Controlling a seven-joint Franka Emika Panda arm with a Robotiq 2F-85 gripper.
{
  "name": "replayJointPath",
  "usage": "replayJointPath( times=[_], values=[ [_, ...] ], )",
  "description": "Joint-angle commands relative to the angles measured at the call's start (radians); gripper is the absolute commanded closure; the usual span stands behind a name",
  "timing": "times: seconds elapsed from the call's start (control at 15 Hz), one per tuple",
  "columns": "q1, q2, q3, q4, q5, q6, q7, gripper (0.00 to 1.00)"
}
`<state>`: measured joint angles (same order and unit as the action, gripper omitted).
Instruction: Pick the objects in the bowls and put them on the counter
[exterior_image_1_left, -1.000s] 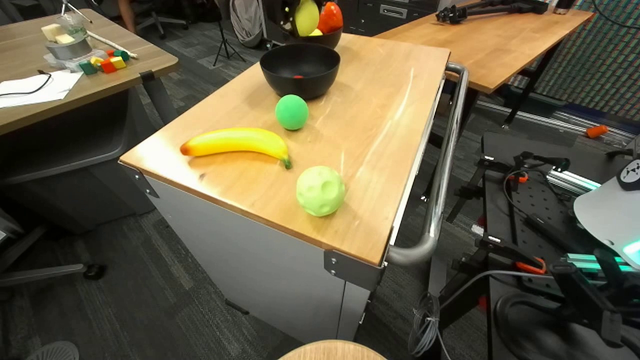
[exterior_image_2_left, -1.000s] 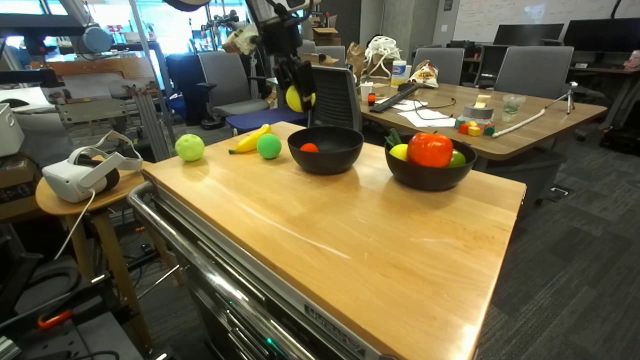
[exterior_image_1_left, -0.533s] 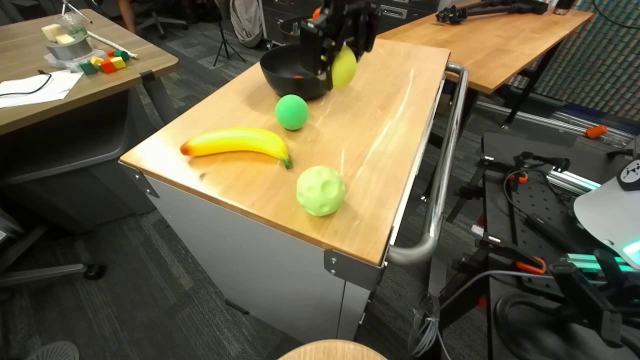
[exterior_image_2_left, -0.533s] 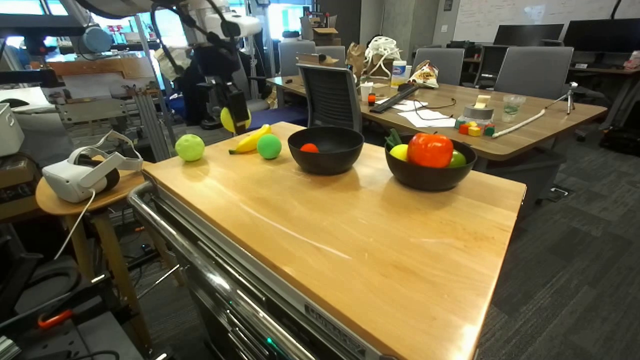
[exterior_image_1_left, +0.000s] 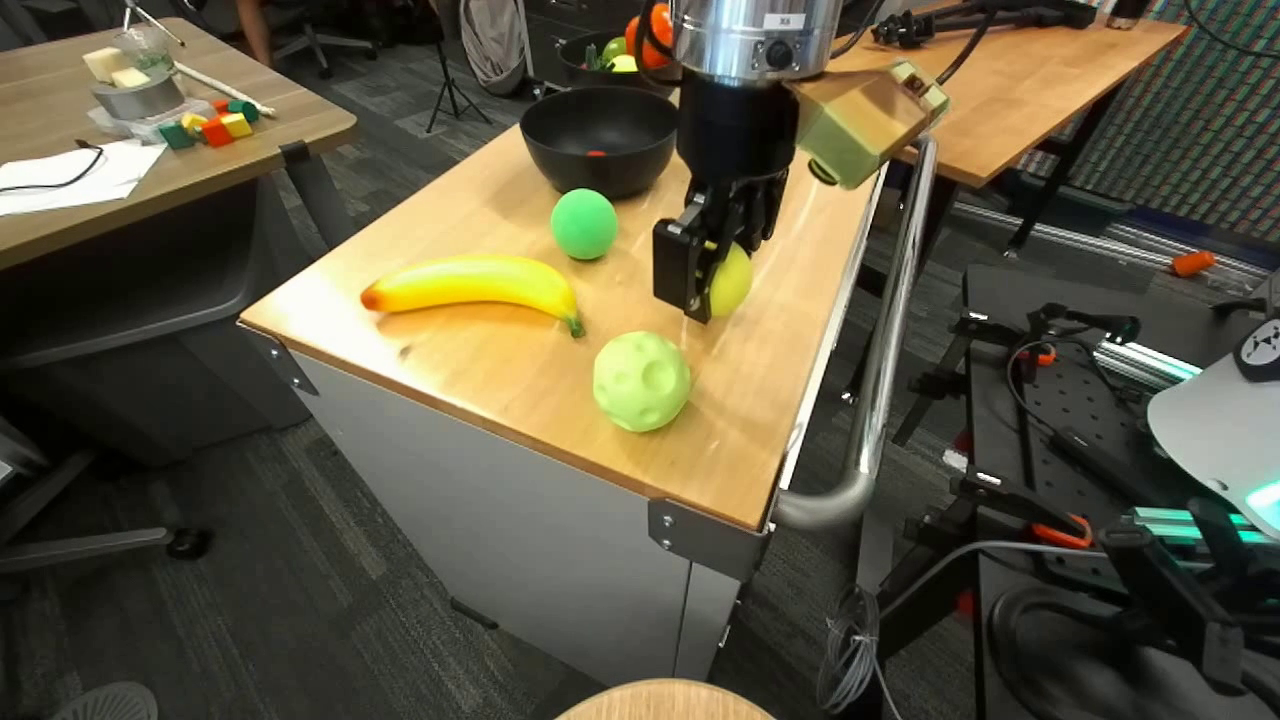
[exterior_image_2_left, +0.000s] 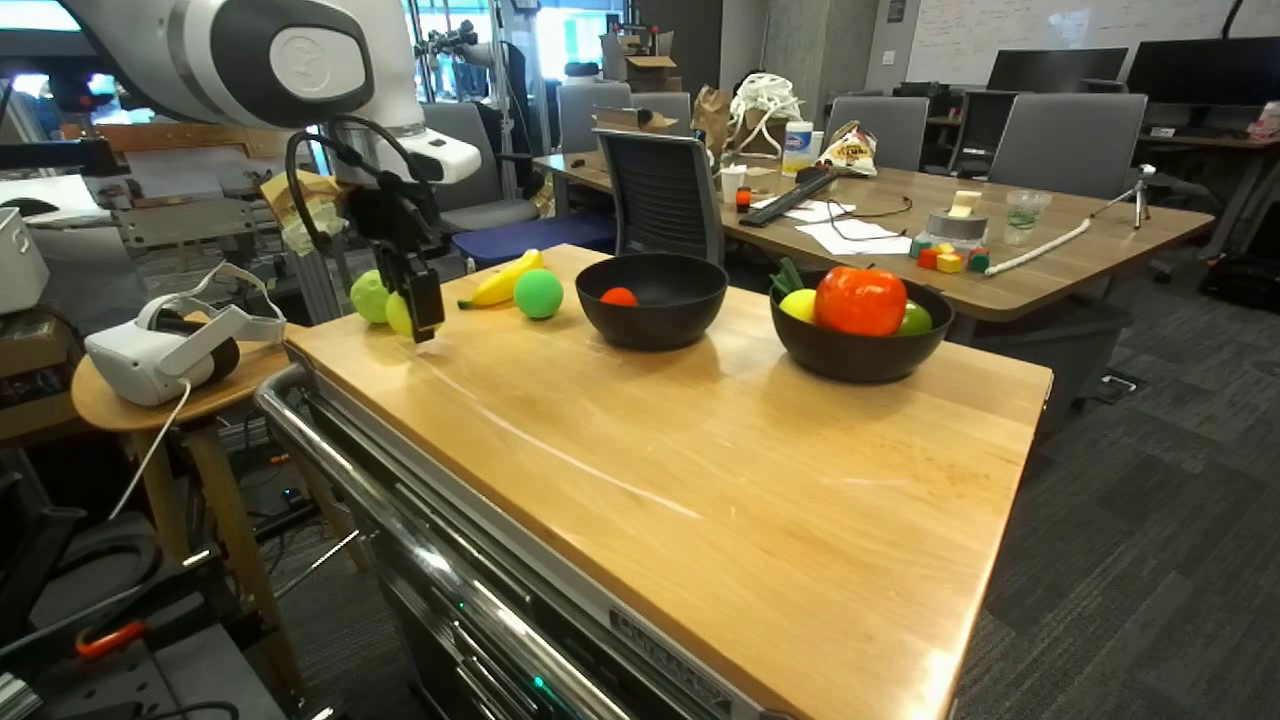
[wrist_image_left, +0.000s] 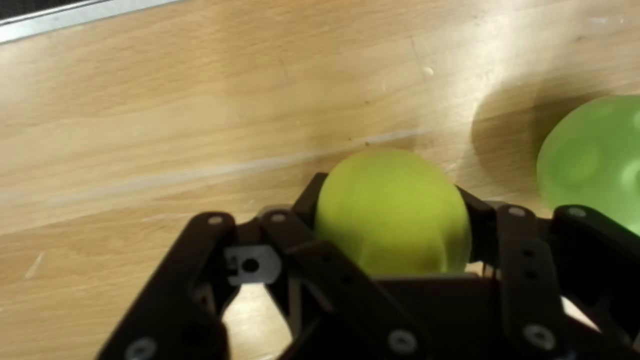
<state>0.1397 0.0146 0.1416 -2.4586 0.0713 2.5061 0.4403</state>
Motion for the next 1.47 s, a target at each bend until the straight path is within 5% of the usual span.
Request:
replayJointPath(
  times=[0.0, 0.2, 0.67, 1.2, 1.27, 1.4],
  values=[
    [-0.005, -0.008, -0.005, 0.026, 0.051, -0.034, -0.108, 0.22],
    [-0.017, -0.045, -0.021, 0.045, 0.036, -0.066, -0.155, 0.01],
    [-0.075, -0.100, -0.081, 0.176, -0.067, -0.105, -0.257, 0.00],
    [-0.141, 0.100, -0.146, 0.395, -0.031, 0.036, -0.175, 0.00],
    [-0.136, 0.018, -0.145, 0.320, -0.049, 0.006, -0.202, 0.00],
    [-0.138, 0.076, -0.152, 0.356, -0.044, 0.022, -0.193, 0.00]
  ],
)
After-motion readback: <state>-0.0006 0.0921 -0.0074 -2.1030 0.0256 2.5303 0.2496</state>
